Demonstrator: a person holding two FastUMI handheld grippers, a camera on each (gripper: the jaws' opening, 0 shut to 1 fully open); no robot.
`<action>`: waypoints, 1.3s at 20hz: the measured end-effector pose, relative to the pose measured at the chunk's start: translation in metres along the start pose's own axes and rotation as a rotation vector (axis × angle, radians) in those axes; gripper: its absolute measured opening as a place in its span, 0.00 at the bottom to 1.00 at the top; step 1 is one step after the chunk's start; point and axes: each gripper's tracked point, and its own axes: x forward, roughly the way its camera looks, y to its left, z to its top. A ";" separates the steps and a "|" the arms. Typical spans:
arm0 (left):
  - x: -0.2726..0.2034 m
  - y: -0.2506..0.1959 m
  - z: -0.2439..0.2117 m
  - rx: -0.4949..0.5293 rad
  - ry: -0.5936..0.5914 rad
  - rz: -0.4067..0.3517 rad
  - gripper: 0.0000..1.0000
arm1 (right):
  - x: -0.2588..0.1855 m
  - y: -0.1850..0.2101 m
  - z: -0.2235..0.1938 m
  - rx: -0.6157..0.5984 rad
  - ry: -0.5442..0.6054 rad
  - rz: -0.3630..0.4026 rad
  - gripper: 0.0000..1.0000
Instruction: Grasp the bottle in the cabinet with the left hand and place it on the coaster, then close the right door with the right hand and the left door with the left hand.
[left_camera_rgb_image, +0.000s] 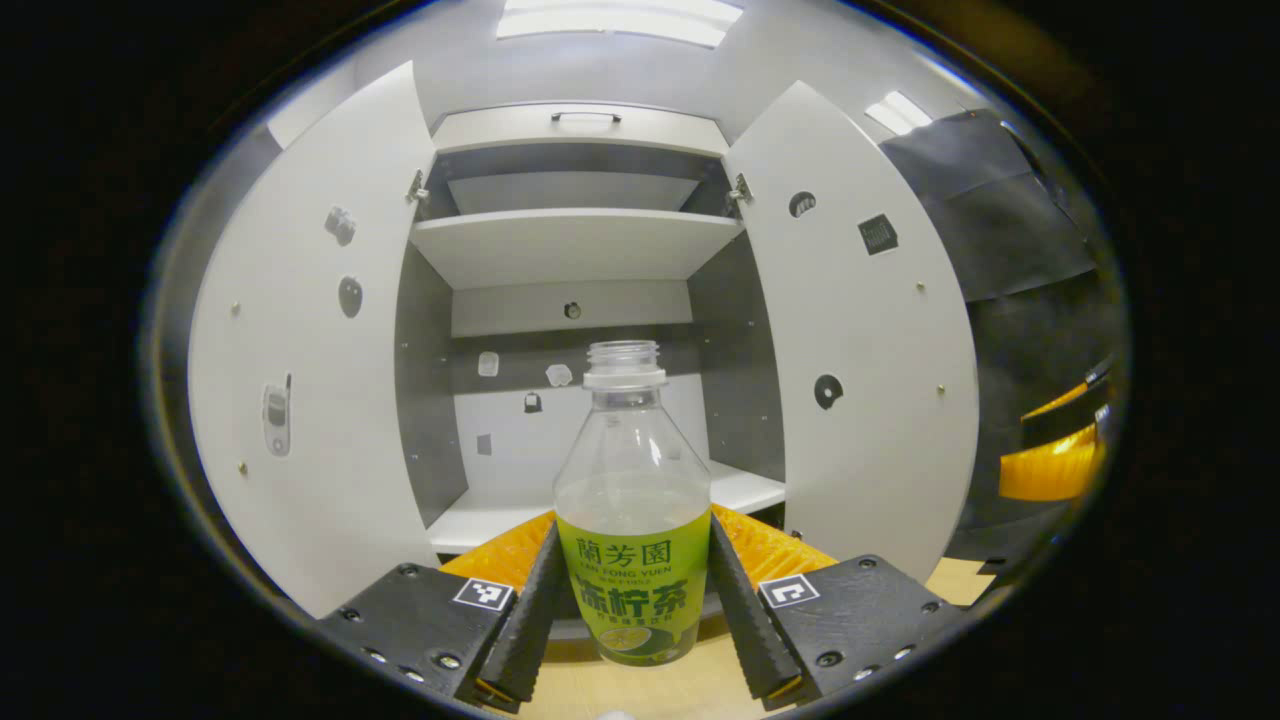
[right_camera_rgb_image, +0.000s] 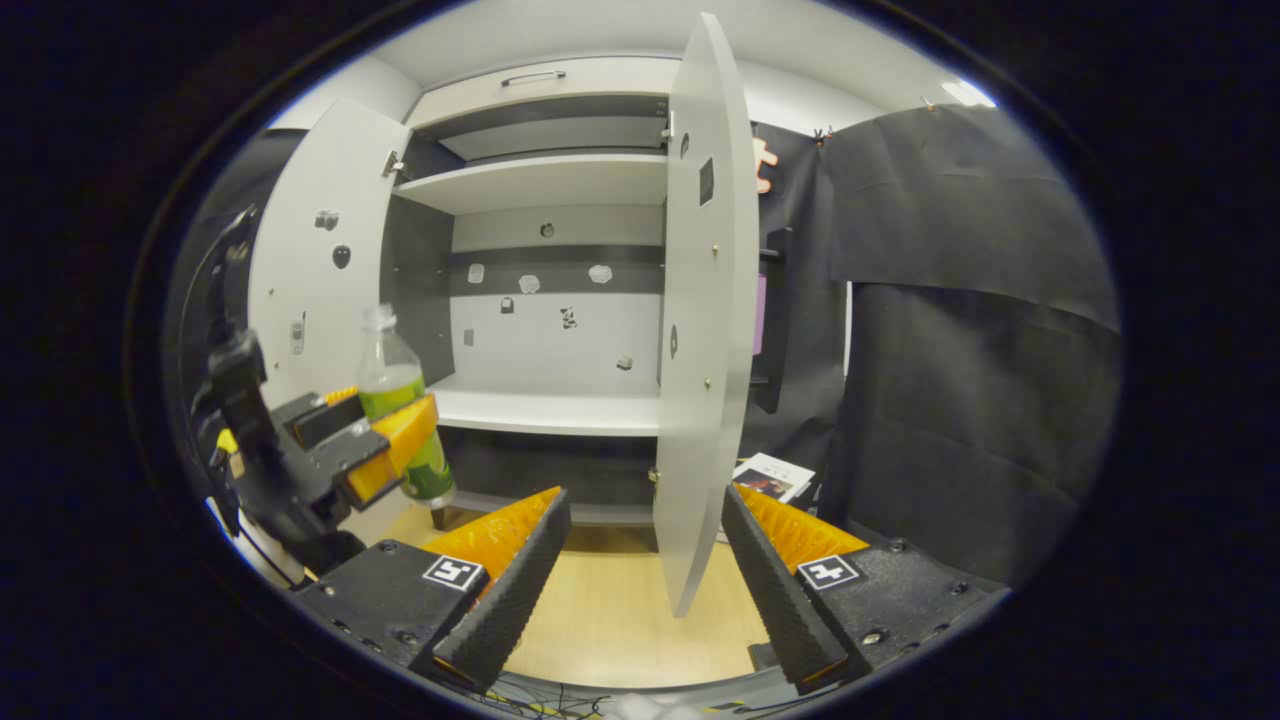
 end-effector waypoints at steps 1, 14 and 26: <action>-0.006 -0.002 -0.015 -0.006 0.020 -0.004 0.75 | -0.002 0.000 -0.004 -0.005 0.009 -0.002 0.99; -0.072 -0.034 -0.172 -0.092 0.133 -0.109 0.75 | -0.012 -0.001 -0.037 -0.056 0.107 0.010 0.99; -0.088 -0.048 -0.262 -0.052 0.173 -0.130 0.80 | -0.016 0.000 -0.051 -0.075 0.172 0.018 1.00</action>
